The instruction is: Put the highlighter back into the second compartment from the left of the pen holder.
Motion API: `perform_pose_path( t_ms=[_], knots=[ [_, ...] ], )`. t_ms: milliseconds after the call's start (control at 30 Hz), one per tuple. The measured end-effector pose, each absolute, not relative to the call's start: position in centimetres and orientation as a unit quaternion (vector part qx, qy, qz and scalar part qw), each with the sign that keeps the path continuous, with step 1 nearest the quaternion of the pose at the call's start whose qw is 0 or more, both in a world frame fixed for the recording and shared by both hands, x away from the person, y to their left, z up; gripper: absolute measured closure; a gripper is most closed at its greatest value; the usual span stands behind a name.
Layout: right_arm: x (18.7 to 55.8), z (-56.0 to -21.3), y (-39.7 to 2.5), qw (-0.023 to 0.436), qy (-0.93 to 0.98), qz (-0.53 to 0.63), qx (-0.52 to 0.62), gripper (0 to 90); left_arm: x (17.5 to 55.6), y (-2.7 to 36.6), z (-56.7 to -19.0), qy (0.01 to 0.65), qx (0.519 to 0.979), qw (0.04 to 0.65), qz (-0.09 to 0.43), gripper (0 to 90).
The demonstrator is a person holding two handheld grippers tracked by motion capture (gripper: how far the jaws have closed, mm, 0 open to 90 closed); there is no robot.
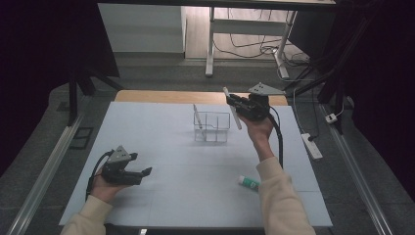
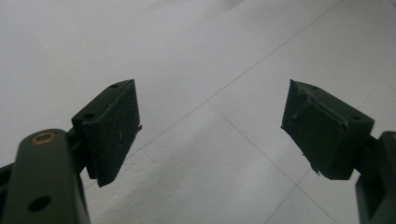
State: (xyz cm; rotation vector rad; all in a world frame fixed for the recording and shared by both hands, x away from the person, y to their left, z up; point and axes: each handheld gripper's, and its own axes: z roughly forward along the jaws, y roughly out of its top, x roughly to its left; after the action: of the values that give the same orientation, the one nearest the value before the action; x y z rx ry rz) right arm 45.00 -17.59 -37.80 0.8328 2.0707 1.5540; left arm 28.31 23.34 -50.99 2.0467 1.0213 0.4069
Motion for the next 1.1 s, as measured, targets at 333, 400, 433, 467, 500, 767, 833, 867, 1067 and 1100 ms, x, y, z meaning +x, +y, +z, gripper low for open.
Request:
perform_pose_path(
  t_ms=[333,400,433,467,500,767,833,867,1067,1100],
  knots=[
    [45.4,-38.0,-16.5,0.210,0.745,0.562,0.291,78.3,28.3,23.4,-51.0,0.404,0.808,0.398,0.160,19.4],
    [45.5,-38.2,-16.3,0.209,0.746,0.562,0.290,78.2,28.3,23.4,-51.0,0.403,0.808,0.398,0.159,19.4],
    [45.6,-38.2,-16.2,0.210,0.746,0.561,0.290,78.3,28.3,23.4,-51.0,0.403,0.808,0.398,0.160,19.4],
    [45.6,-38.3,-16.2,0.209,0.746,0.562,0.290,78.2,28.4,23.4,-51.0,0.403,0.809,0.398,0.159,19.4],
    [45.7,-38.4,-16.1,0.208,0.746,0.563,0.290,78.3,28.4,23.4,-51.1,0.403,0.809,0.397,0.159,19.4],
    [46.0,-38.8,-15.4,0.196,0.741,0.575,0.288,78.3,28.3,23.4,-51.0,0.403,0.809,0.398,0.160,19.4],
    [46.0,-38.8,-15.3,0.193,0.737,0.581,0.285,78.3,28.3,23.4,-51.0,0.403,0.809,0.398,0.160,19.4],
    [46.0,-38.7,-15.2,0.193,0.736,0.583,0.284,78.3,28.3,23.4,-51.0,0.403,0.809,0.398,0.161,19.4],
    [46.1,-38.8,-14.9,0.197,0.737,0.581,0.284,78.2,28.4,23.4,-51.0,0.403,0.809,0.398,0.160,19.4],
    [46.1,-38.8,-14.8,0.196,0.736,0.582,0.284,78.2,28.4,23.4,-51.0,0.402,0.809,0.398,0.160,19.4]
  ],
)
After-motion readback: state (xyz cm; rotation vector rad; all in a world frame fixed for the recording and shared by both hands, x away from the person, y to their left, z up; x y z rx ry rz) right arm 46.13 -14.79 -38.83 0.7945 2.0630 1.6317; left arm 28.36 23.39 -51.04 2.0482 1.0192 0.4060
